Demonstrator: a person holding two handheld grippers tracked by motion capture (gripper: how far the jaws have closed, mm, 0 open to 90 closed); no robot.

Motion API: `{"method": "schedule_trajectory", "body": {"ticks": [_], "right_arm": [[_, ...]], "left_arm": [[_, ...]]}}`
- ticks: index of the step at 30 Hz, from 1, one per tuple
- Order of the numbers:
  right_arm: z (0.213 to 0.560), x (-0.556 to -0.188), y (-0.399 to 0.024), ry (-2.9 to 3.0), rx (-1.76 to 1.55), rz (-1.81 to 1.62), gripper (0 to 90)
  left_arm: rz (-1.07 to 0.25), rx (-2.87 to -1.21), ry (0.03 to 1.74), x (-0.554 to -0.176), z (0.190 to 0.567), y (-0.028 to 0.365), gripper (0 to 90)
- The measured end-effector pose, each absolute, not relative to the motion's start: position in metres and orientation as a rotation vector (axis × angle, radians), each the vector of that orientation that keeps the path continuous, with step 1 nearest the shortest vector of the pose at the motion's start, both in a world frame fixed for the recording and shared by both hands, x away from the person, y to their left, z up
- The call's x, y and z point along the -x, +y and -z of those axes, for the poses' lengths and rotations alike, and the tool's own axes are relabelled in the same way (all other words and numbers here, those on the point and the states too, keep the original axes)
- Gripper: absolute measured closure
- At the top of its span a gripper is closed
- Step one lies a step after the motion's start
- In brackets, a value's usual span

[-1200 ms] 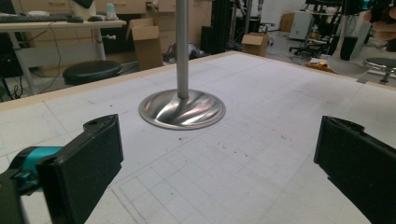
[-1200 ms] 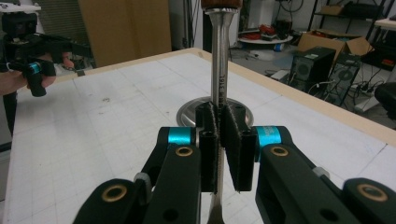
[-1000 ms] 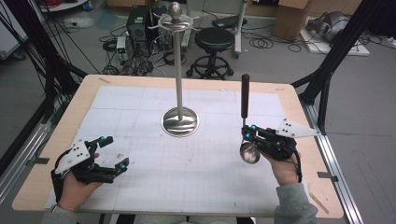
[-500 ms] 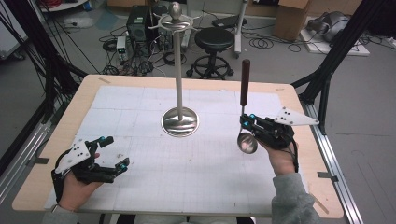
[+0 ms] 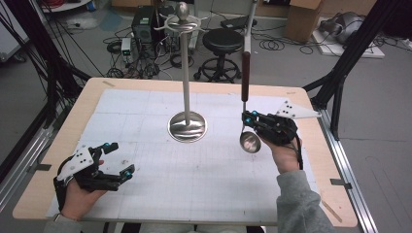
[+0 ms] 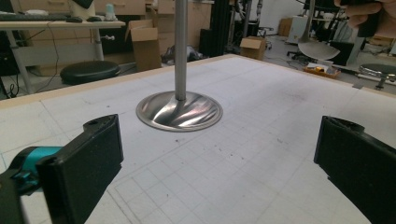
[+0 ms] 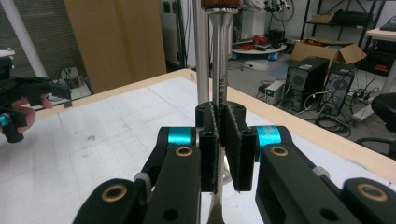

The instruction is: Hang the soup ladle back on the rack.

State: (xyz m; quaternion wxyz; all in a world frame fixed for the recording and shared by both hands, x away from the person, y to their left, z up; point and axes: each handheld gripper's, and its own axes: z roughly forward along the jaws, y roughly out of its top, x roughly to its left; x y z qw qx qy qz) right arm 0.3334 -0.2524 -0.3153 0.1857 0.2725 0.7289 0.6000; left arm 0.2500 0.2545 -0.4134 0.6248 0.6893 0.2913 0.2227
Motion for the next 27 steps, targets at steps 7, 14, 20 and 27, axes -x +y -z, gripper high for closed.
{"method": "schedule_trajectory", "body": {"ticks": [7,14,20,27], "right_arm": [[0.311,-0.340,-0.243,2.062,-0.763,-1.683,84.7],[0.305,-0.346,-0.237,2.066,-0.770,-1.665,84.6],[0.301,-0.352,-0.232,2.062,-0.772,-1.651,84.6],[0.295,-0.355,-0.224,2.055,-0.731,-1.583,84.6]], "left_arm": [[-0.557,-1.540,0.667,-0.248,0.411,0.259,1.8],[-0.556,-1.538,0.666,-0.248,0.411,0.259,1.7],[-0.545,-1.529,0.674,-0.249,0.411,0.260,1.8],[-0.583,-1.494,0.648,-0.247,0.409,0.261,1.7]]}}
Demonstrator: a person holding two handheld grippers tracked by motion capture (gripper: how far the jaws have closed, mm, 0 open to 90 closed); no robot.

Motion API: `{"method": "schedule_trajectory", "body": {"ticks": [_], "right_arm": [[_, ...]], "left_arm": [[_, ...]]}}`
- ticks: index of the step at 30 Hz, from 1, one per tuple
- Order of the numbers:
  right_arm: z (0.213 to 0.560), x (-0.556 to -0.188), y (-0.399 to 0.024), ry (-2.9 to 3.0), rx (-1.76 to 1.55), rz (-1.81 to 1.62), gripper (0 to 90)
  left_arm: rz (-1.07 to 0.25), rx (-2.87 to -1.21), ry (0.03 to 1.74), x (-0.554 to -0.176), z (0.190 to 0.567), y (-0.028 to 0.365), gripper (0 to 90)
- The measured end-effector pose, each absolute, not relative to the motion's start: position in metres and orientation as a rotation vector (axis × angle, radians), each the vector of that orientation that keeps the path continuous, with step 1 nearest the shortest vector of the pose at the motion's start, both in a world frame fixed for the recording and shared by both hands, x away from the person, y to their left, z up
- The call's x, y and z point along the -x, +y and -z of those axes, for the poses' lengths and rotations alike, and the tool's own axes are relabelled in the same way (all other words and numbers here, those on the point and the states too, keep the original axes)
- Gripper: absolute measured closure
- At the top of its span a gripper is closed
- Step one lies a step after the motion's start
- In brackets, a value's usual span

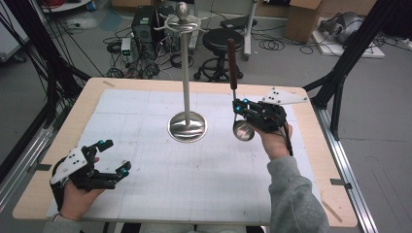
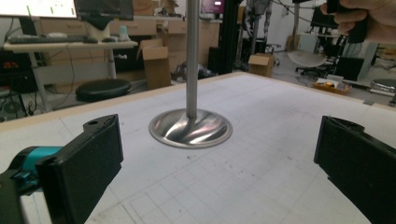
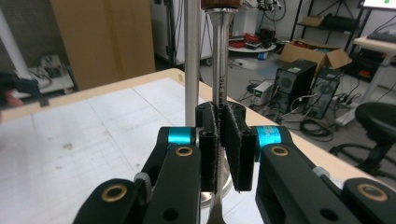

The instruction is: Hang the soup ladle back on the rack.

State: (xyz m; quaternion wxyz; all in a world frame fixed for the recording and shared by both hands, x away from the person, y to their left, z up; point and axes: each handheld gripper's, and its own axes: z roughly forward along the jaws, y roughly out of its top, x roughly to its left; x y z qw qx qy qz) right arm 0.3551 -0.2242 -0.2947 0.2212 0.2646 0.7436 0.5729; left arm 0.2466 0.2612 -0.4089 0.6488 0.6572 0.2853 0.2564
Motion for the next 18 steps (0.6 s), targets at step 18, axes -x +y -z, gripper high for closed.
{"method": "schedule_trajectory", "body": {"ticks": [18], "right_arm": [[0.278,-0.367,-0.200,2.028,-0.725,-1.557,84.6]], "left_arm": [[-0.573,-1.495,0.653,-0.247,0.410,0.262,1.7]]}}
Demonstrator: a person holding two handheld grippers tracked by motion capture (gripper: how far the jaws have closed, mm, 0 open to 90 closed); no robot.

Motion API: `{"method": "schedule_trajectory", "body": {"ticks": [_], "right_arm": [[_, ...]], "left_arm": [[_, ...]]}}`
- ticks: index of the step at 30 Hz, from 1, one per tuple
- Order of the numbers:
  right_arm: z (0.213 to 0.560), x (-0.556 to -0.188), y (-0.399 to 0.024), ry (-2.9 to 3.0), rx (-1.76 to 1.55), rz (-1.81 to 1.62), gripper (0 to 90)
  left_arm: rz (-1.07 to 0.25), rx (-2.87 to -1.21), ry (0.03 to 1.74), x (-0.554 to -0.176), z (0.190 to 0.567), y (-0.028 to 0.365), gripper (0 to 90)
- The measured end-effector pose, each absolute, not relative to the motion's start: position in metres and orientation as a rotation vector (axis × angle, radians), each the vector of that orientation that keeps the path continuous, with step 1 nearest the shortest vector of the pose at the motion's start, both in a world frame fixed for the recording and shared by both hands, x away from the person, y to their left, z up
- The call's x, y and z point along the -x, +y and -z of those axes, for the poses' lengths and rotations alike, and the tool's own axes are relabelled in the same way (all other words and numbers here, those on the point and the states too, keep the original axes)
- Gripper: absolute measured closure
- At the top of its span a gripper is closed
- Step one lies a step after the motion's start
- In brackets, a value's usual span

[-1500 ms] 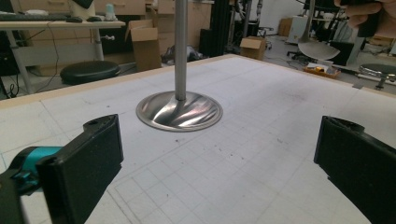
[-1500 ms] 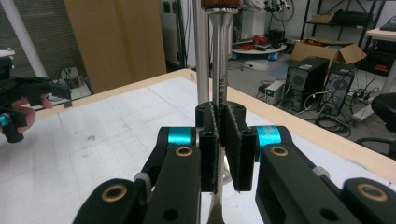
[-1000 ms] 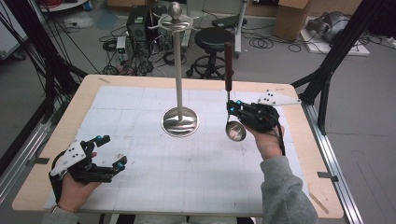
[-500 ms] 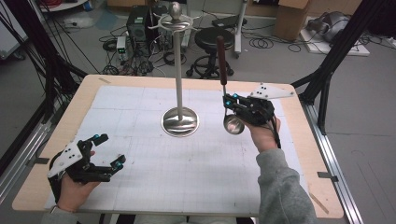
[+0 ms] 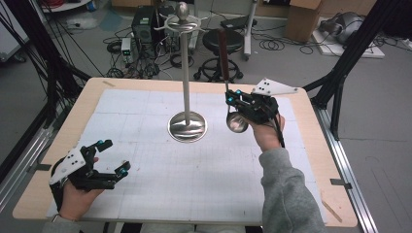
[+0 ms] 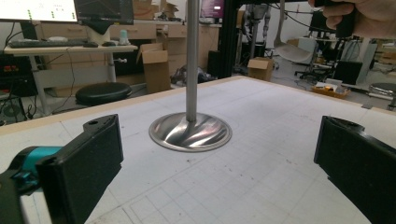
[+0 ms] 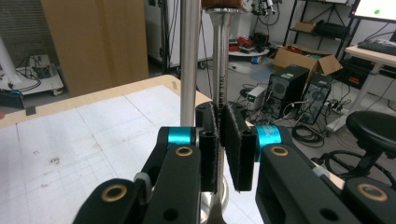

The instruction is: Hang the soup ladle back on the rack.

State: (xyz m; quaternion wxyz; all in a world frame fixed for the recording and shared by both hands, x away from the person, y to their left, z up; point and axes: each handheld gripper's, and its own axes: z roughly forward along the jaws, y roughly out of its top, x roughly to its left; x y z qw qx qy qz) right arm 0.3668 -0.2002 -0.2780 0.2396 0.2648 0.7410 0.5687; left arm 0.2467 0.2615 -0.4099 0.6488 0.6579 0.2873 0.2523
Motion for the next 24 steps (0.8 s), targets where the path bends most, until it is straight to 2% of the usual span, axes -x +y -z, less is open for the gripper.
{"method": "schedule_trajectory", "body": {"ticks": [24], "right_arm": [[0.272,-0.380,-0.182,2.014,-0.739,-1.489,84.6]], "left_arm": [[-0.557,-1.513,0.660,-0.249,0.411,0.262,1.8]]}}
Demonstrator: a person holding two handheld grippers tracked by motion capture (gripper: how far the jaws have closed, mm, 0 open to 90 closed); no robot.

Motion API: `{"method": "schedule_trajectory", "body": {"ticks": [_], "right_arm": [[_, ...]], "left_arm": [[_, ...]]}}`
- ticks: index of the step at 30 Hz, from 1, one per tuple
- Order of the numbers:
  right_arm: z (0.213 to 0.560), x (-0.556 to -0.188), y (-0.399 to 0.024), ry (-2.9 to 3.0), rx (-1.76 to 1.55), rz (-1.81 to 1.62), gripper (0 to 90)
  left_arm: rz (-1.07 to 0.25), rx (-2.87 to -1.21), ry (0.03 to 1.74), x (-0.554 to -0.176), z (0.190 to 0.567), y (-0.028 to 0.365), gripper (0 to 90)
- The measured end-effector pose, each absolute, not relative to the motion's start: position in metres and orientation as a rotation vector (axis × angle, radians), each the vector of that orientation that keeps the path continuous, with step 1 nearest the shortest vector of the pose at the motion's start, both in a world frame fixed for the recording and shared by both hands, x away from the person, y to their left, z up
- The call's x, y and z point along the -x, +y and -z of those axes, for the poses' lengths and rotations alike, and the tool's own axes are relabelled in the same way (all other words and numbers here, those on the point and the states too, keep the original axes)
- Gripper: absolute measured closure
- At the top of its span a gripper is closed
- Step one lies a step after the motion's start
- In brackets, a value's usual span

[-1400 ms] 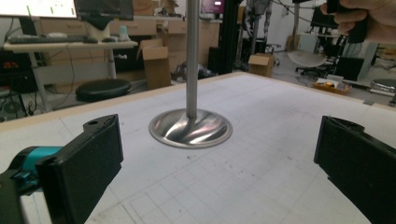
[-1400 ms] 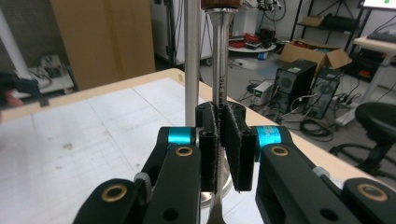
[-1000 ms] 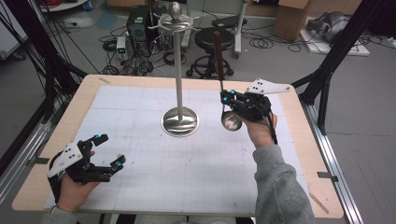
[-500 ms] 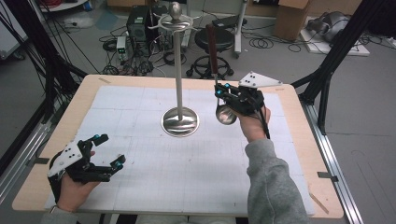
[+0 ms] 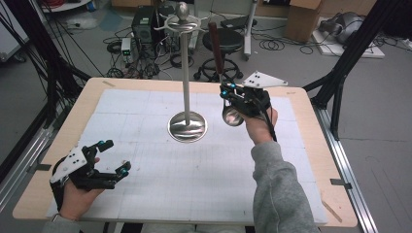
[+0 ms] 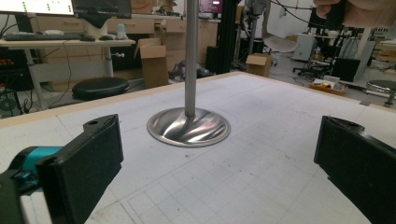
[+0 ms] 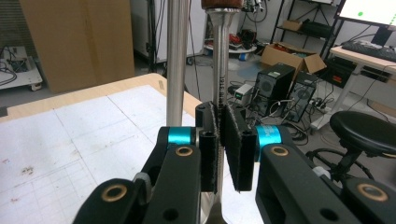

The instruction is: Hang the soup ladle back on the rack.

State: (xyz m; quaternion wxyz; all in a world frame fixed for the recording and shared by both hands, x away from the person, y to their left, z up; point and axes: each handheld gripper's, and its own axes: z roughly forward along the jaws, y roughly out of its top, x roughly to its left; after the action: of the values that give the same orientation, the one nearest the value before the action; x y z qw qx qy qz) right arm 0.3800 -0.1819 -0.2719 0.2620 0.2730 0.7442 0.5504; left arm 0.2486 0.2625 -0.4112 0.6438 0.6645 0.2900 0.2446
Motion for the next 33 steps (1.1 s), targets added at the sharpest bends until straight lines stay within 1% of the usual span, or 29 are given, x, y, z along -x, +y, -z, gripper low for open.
{"method": "schedule_trajectory", "body": {"ticks": [25,33], "right_arm": [[0.273,-0.387,-0.172,2.025,-0.748,-1.487,84.6],[0.274,-0.390,-0.161,2.031,-0.762,-1.497,84.6]], "left_arm": [[-0.550,-1.511,0.664,-0.248,0.411,0.264,1.8],[-0.546,-1.512,0.662,-0.247,0.412,0.264,1.8]]}}
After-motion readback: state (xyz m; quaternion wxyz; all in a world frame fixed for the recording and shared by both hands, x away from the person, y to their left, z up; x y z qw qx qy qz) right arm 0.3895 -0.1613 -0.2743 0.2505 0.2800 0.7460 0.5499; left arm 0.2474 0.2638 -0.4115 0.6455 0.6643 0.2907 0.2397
